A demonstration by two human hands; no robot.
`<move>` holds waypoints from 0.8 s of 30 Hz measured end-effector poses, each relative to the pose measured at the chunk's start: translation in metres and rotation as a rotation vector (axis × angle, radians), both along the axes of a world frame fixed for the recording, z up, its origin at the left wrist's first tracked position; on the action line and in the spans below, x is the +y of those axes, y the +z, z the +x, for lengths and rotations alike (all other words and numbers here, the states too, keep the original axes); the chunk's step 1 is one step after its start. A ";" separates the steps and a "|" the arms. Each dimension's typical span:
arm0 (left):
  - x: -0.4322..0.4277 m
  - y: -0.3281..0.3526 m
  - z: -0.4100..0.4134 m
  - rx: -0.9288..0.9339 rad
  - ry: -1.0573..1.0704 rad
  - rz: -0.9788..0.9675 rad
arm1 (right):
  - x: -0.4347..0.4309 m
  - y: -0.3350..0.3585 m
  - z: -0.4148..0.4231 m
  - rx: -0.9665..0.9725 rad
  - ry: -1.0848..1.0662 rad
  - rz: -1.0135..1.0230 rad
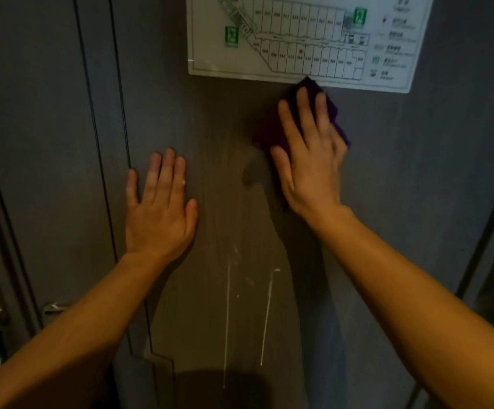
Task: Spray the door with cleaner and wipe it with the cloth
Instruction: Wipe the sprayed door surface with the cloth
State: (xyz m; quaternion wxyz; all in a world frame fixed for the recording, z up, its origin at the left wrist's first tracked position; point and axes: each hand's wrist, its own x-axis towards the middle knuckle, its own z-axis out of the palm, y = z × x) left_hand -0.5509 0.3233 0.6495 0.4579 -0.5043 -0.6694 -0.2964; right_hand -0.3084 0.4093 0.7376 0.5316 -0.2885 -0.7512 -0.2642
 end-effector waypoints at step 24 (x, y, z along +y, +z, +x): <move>-0.004 -0.051 0.004 -0.021 -0.014 -0.040 | 0.010 -0.219 0.008 -0.229 0.055 -0.209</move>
